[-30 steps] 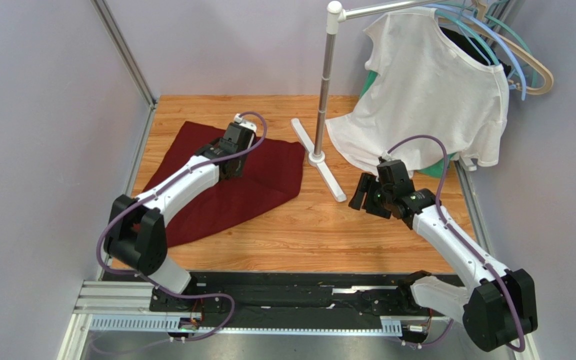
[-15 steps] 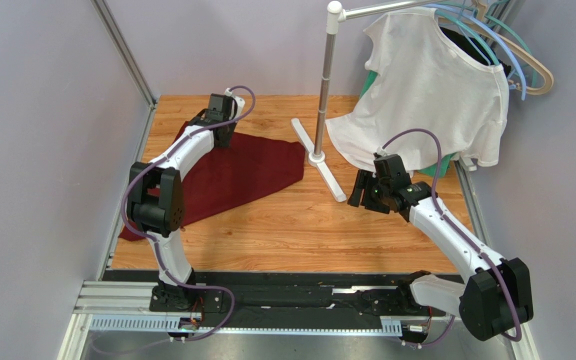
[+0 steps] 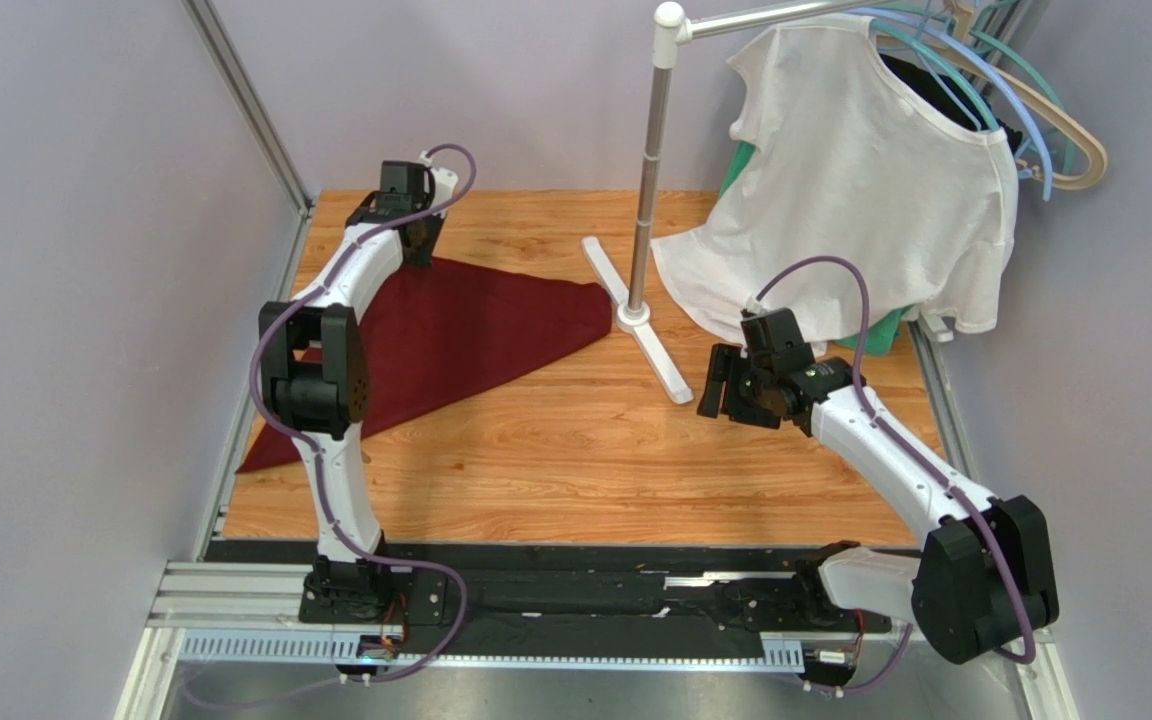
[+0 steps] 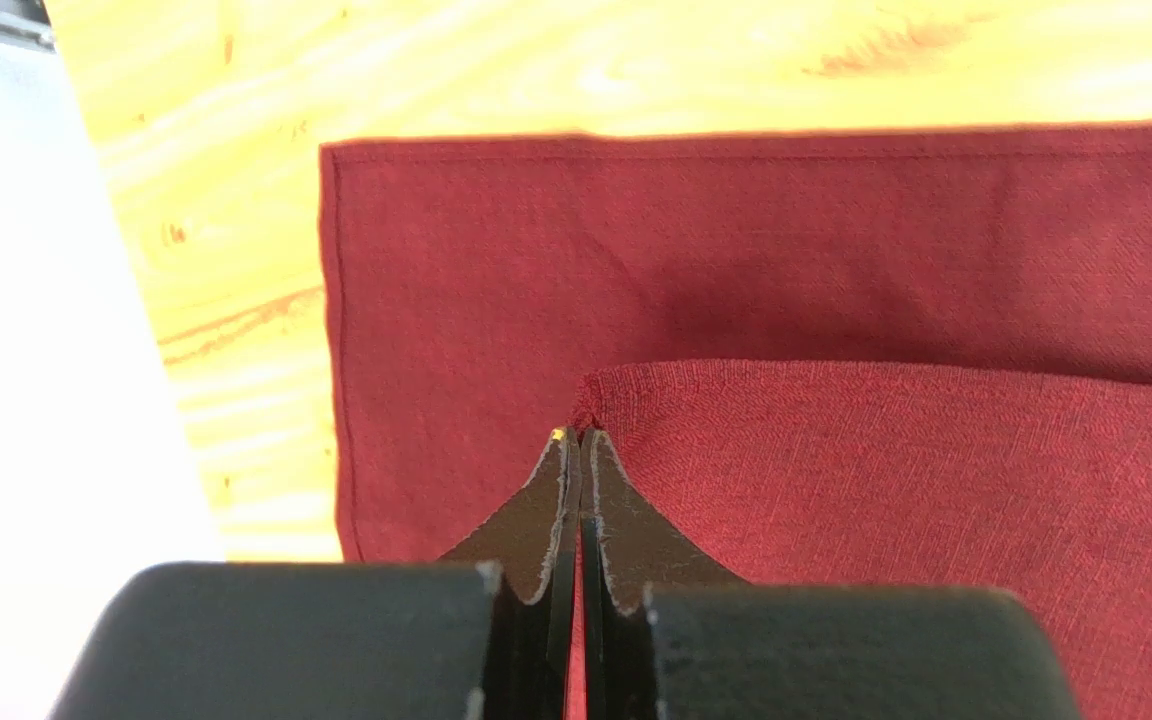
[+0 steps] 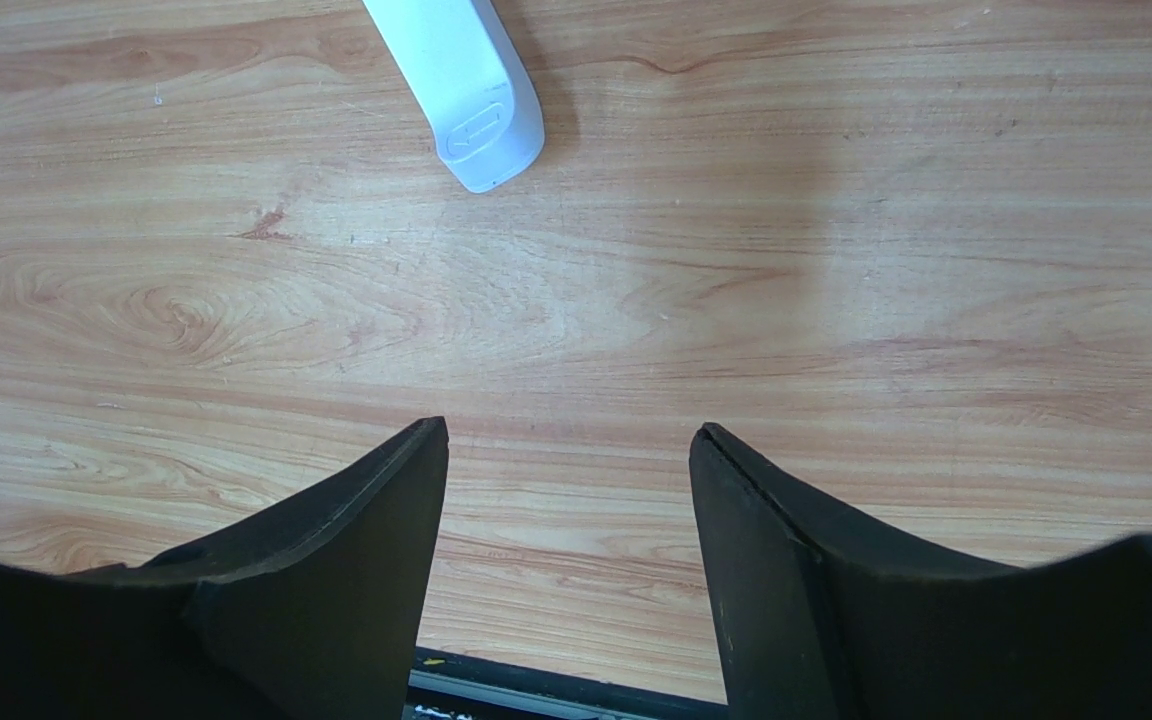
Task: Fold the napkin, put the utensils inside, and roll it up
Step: Fold the napkin at the center of the board.
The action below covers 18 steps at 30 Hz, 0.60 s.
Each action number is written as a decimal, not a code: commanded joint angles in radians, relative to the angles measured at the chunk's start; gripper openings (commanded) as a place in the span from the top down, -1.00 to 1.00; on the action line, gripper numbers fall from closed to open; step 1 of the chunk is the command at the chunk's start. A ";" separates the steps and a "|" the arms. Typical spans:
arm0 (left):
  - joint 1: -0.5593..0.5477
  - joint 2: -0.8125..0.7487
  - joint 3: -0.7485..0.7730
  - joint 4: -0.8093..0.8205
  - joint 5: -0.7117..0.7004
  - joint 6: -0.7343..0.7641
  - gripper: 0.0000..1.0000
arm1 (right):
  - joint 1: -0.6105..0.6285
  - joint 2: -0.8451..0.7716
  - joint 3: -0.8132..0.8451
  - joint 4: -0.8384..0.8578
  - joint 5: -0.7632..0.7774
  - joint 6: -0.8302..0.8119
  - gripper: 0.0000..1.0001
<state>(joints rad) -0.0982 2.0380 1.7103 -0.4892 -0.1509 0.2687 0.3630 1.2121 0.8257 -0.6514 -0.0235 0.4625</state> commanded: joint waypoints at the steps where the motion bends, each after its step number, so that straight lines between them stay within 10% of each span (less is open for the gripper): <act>1: 0.035 0.051 0.115 -0.026 0.068 0.046 1.00 | -0.001 -0.020 0.036 0.001 0.022 -0.007 -0.29; 18: 0.144 0.200 0.279 -0.063 0.139 0.041 1.00 | -0.001 -0.014 0.029 -0.004 0.060 0.010 -0.29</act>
<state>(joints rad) 0.0082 2.2574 1.9442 -0.5671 -0.0433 0.3054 0.3630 1.1961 0.8257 -0.6628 0.0185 0.4667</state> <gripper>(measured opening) 0.007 0.644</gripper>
